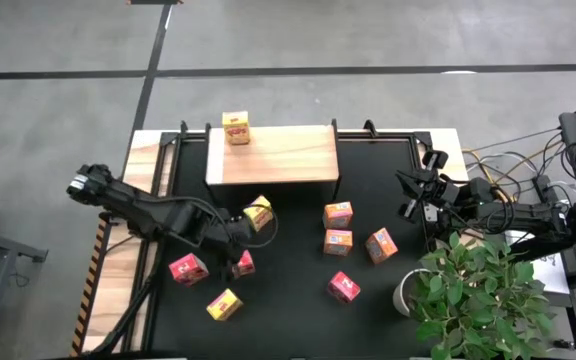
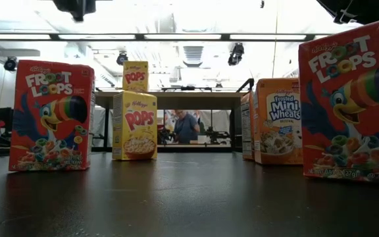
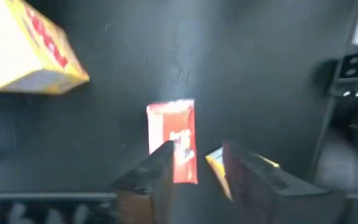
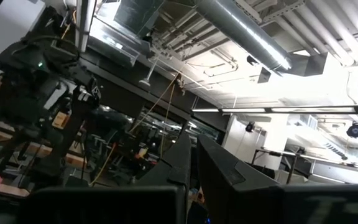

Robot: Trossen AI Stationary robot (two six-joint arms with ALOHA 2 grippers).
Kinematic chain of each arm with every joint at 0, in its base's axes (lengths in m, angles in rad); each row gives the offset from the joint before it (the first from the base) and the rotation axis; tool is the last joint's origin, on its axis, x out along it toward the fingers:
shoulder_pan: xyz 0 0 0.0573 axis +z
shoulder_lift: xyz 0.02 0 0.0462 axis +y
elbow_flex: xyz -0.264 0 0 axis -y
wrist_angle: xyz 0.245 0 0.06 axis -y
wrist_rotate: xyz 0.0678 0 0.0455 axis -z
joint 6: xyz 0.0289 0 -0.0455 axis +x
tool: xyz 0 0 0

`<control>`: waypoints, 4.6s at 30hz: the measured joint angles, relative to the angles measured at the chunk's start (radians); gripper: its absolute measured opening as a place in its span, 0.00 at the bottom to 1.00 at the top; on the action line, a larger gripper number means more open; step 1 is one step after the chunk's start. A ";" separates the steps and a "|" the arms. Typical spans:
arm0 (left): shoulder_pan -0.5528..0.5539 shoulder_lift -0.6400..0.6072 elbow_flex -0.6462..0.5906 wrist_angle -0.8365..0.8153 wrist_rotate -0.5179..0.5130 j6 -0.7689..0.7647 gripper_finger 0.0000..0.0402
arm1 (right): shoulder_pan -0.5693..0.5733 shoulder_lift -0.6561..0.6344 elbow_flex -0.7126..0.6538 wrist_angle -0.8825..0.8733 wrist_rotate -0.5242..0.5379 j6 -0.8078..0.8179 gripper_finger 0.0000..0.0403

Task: Stack cereal on shelf
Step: Put the top right red cereal box on the shelf

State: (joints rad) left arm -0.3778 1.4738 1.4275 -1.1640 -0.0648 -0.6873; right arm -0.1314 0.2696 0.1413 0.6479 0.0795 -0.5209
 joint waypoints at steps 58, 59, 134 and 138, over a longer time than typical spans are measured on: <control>-0.040 0.000 -0.213 0.150 -0.068 0.008 0.69 | 0.000 0.000 0.000 0.000 0.000 -0.022 0.04; -0.040 0.000 -0.213 0.152 -0.072 0.008 0.69 | 0.000 0.000 0.000 0.000 0.000 -0.022 0.04; 0.561 0.114 0.467 -0.014 -0.070 0.877 0.40 | 0.000 0.000 0.000 0.000 0.000 -0.018 0.04; 0.700 0.201 0.585 -0.043 0.046 0.973 0.40 | 0.000 0.000 0.000 -0.002 0.000 -0.018 0.04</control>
State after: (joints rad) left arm 0.3224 1.6753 2.0130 -1.2068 -0.0191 0.2853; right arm -0.1316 0.2699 0.1413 0.6464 0.0799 -0.5388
